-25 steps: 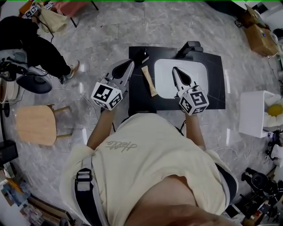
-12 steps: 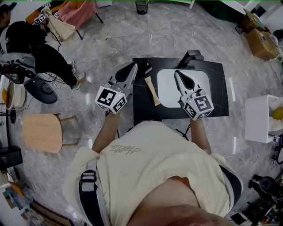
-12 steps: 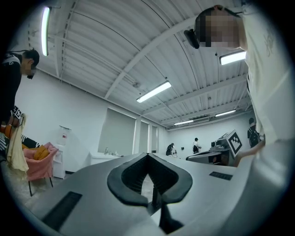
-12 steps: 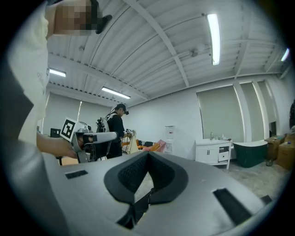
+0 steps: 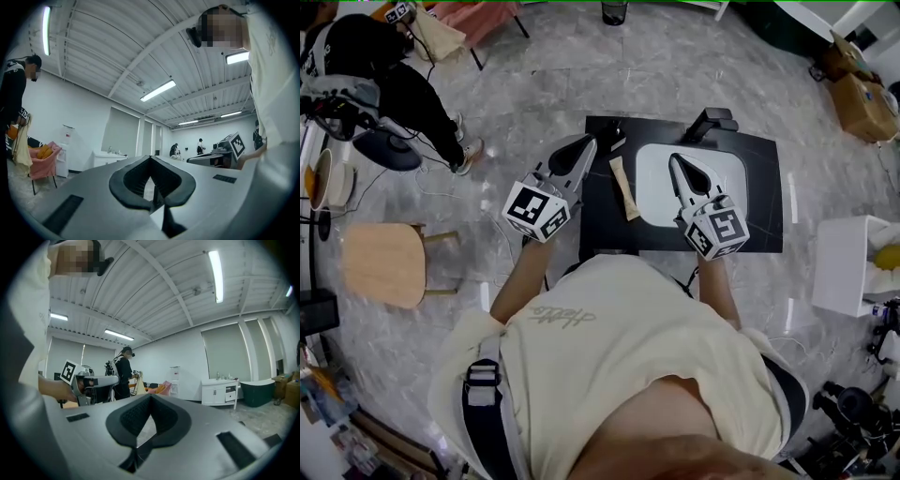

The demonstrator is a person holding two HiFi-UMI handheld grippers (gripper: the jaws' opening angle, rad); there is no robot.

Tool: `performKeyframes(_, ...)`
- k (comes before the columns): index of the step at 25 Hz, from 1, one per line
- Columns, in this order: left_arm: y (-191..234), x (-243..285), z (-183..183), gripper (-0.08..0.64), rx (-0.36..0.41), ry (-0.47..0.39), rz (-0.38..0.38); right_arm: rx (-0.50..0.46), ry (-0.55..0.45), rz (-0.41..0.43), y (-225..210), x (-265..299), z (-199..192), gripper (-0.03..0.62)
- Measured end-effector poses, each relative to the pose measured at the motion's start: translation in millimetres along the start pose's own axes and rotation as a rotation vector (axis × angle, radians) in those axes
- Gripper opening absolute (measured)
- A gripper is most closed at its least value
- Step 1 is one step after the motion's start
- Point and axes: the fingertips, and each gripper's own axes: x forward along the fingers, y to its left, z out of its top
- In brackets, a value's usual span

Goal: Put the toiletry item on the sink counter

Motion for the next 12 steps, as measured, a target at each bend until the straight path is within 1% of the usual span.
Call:
performKeyframes(4, 7.7, -15.9, -13.9, 0.003, -0.013, 0.035, 0.034, 0.03, 0.013, 0.009, 1.1, -2.3, -7.1, -0.006)
performKeyframes(7, 15.0, -24.2, -25.3, 0.003, -0.033, 0.051, 0.061, 0.054, 0.032, -0.001, -2.4, -2.2, -15.6, -0.006)
performKeyframes(12, 22.3, -23.8, -35.3, 0.003, -0.056, 0.054, 0.071, 0.05, 0.041, -0.013, -5.4, 0.3, -19.9, -0.006)
